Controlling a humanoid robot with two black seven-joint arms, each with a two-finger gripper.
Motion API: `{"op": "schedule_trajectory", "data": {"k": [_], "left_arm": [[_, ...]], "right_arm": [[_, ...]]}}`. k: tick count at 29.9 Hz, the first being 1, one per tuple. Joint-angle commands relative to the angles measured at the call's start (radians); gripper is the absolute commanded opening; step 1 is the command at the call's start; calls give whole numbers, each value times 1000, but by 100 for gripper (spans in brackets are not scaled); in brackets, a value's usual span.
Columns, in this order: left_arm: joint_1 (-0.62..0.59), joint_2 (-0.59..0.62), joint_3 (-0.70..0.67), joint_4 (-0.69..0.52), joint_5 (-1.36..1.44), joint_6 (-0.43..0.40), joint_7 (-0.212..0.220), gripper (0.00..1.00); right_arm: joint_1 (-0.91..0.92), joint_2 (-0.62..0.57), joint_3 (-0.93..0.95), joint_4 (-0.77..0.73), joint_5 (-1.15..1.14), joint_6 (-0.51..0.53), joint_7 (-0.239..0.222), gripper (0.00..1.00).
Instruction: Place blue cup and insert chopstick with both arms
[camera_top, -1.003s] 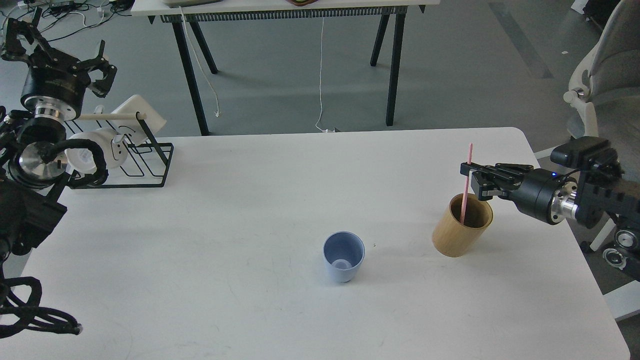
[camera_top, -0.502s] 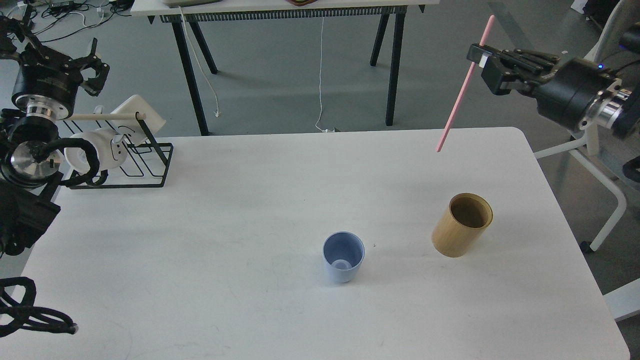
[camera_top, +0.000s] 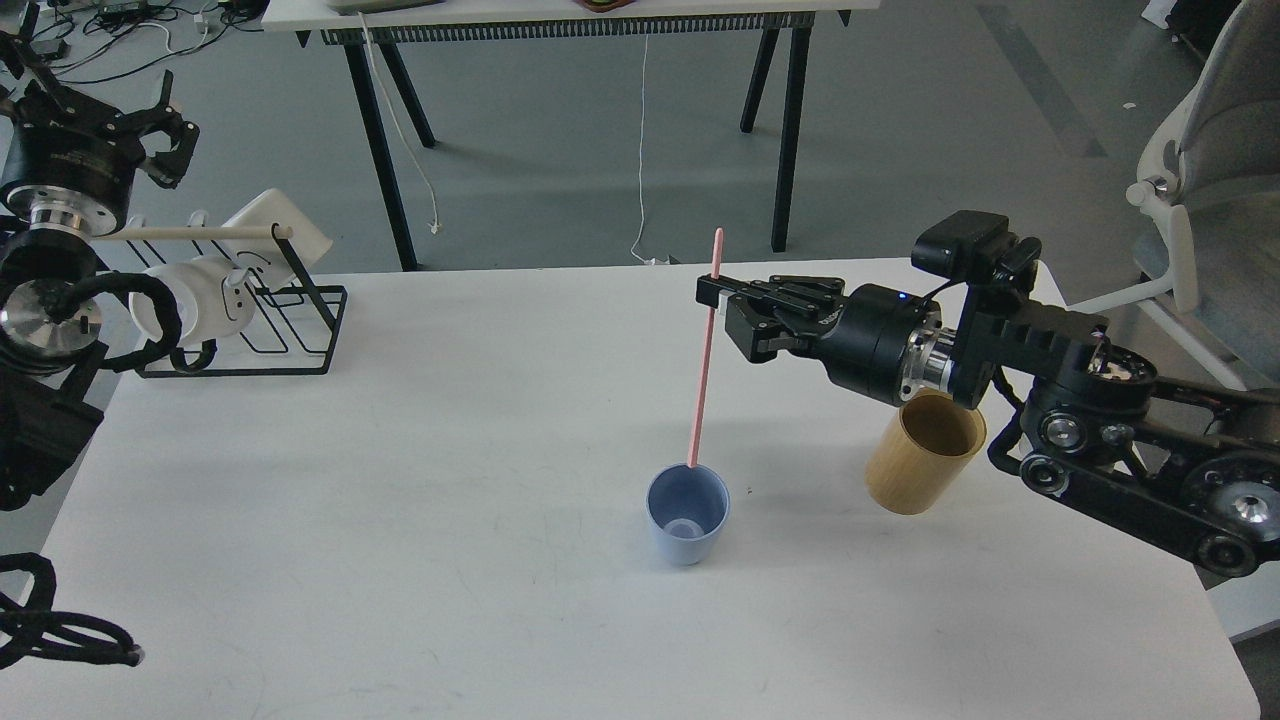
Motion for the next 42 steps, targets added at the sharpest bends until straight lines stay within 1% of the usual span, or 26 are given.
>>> {"op": "schedule_trajectory", "data": {"k": [1,8,19,20,22,26,34,36,37,39,40,42], "left_arm": [[0,6,0,0,0,0,-1,99],[0,6,-3,0,0,0,-1,99],[0,14,0,0,0,0,-1,99],[0,14,0,0,0,0,-1,99],[2,14,0,0,0,0,-1,99],[6,14,0,2,0,0,-2,99],[8,14,0,2,-2,0,-2,99],[8,14,0,2,-2,0,-2,99],[8,14,0,0,-2,0,-2,99],[8,14,0,2,-2,0,-2,99],[8,14,0,2,-2,0,-2,99],[8,14,0,2,-2,0,-2,99]], "right_arm": [[4,-1,-1,0,-4,3,0,1],[-12,-22,-9,8,1,8,2,1],[-73,43,-36,-29,-8,8,2,1],[-76,47,-39,-33,-10,8,3,3],[-84,53,-41,-39,-10,8,3,10],[-87,53,-46,-41,-10,8,3,18],[-93,51,-46,-39,-8,8,3,27],[-93,48,-40,-38,-4,8,5,34],[-93,47,-29,-38,-1,6,6,39],[-81,44,2,-38,10,0,9,52],[-79,44,40,-41,16,-2,9,61],[-85,48,141,-46,50,11,8,88]]}}
